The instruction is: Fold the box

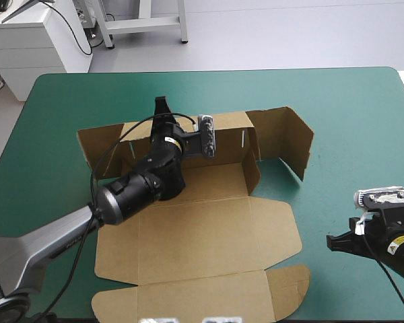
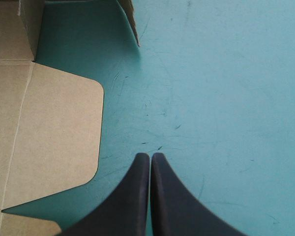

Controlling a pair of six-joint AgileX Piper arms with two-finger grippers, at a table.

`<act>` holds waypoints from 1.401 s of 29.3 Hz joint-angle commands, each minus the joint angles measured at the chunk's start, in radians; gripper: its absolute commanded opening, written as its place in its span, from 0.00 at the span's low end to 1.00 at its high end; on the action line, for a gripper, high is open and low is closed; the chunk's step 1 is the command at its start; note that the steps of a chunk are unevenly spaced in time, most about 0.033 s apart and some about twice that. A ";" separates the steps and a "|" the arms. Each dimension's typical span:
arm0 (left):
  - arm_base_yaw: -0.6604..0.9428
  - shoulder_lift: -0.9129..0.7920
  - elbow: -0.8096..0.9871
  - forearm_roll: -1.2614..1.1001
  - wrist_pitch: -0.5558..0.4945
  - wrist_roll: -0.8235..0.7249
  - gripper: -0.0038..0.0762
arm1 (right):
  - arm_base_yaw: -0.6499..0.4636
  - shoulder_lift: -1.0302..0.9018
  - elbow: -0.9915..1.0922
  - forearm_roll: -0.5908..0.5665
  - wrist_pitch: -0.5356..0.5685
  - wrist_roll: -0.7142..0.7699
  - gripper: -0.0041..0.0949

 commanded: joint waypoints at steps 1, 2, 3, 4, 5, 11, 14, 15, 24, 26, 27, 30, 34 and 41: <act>-0.082 -0.094 0.053 0.207 -0.036 -0.134 0.04 | -0.009 0.002 -0.024 0.010 -0.049 -0.001 0.04; -0.109 -0.102 0.079 0.244 -0.031 -0.150 0.04 | -0.009 0.002 -0.024 0.012 -0.053 -0.001 0.04; -0.118 -0.105 0.092 0.269 -0.022 -0.158 0.04 | -0.009 0.002 -0.024 0.015 -0.052 -0.001 0.04; -0.120 -0.105 0.108 0.299 -0.020 -0.173 0.04 | -0.009 0.002 -0.024 0.017 -0.055 -0.001 0.04; -0.123 -0.105 0.120 0.330 -0.018 -0.190 0.04 | -0.009 0.002 -0.024 0.025 -0.055 -0.001 0.04; -0.123 -0.100 0.202 0.549 -0.011 -0.365 0.04 | -0.009 0.004 -0.026 0.058 -0.083 -0.001 0.04; -0.123 -0.096 0.214 0.575 -0.011 -0.405 0.04 | -0.009 0.004 -0.059 0.067 -0.115 -0.001 0.04; -0.123 -0.096 0.214 0.570 -0.011 -0.405 0.04 | -0.009 0.013 -0.084 0.074 -0.115 -0.001 0.04; -0.123 -0.096 0.214 0.572 -0.055 -0.405 0.04 | -0.009 0.305 -0.455 0.079 0.038 -0.036 0.04; -0.123 -0.096 0.214 0.572 -0.055 -0.405 0.04 | -0.009 0.386 -0.541 0.079 0.048 -0.041 0.04; -0.123 -0.096 0.214 0.572 -0.056 -0.405 0.04 | -0.009 0.427 -0.587 0.079 0.049 -0.044 0.04; -0.123 -0.096 0.214 0.572 -0.056 -0.405 0.04 | -0.009 0.540 -0.707 0.079 0.065 -0.049 0.04; -0.123 -0.096 0.214 0.572 -0.056 -0.405 0.04 | -0.009 0.687 -0.842 0.079 0.085 -0.049 0.04; -0.123 -0.096 0.214 0.572 -0.056 -0.405 0.04 | -0.009 0.880 -0.948 0.113 0.089 -0.049 0.04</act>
